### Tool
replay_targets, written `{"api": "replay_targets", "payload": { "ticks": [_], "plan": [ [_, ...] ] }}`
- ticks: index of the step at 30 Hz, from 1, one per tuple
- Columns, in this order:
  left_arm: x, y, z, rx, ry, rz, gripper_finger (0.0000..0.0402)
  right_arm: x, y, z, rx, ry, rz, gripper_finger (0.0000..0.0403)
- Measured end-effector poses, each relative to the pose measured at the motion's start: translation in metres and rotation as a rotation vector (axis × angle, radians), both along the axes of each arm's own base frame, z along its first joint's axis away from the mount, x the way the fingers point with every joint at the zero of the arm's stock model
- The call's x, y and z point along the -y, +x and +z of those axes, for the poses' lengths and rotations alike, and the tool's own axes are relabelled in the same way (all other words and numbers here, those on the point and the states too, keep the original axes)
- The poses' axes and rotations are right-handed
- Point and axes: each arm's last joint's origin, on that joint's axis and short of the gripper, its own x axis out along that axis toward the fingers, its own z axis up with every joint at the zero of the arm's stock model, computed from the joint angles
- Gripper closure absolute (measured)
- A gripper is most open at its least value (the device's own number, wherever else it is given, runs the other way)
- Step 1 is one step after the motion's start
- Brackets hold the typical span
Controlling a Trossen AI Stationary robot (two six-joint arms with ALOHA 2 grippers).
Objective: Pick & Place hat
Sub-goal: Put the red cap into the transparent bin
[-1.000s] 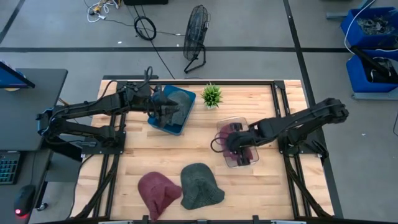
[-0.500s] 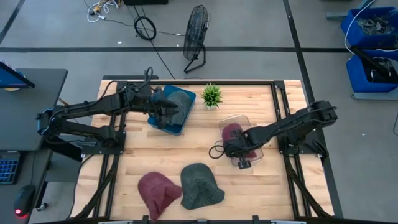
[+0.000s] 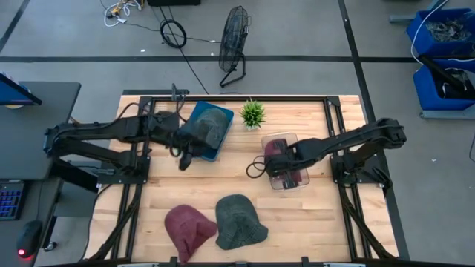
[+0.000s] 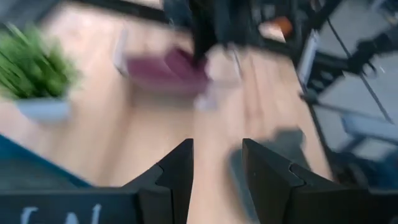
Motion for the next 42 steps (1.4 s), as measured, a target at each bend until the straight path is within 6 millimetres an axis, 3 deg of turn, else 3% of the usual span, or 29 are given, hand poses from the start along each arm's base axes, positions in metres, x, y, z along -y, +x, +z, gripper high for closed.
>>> {"api": "replay_targets", "payload": {
  "ticks": [4, 11, 22, 30, 34, 38, 42],
  "plan": [
    [0.024, -0.007, -0.004, -0.146, -0.140, -0.018, 0.0262, 0.004, 0.005, 0.015, 0.076, -0.036, 0.027, 0.0377],
    [0.075, -0.018, -0.033, -0.339, -0.349, -0.032, 0.0262, 0.005, 0.025, 0.026, 0.312, -0.032, 0.018, 0.0373],
    [0.147, -0.023, -0.098, -0.631, -0.419, 0.181, 0.0262, 0.000, 0.048, 0.047, 0.642, 0.089, -0.018, 0.0372],
    [0.186, -0.018, -0.142, -0.770, -0.473, 0.336, 0.0262, -0.001, 0.056, 0.056, 0.741, 0.024, 0.086, 0.0375],
    [0.200, -0.016, -0.145, -0.743, -0.564, 0.376, 0.0262, 0.000, 0.060, 0.063, 0.820, 0.007, 0.109, 0.0376],
    [0.212, -0.016, -0.133, -0.694, -0.587, 0.353, 0.0262, 0.002, 0.062, 0.068, 0.871, 0.019, 0.089, 0.0374],
    [0.220, -0.015, -0.120, -0.630, -0.591, 0.338, 0.0262, 0.006, 0.060, 0.062, 0.810, -0.002, 0.094, 0.0354]
  ]
}}
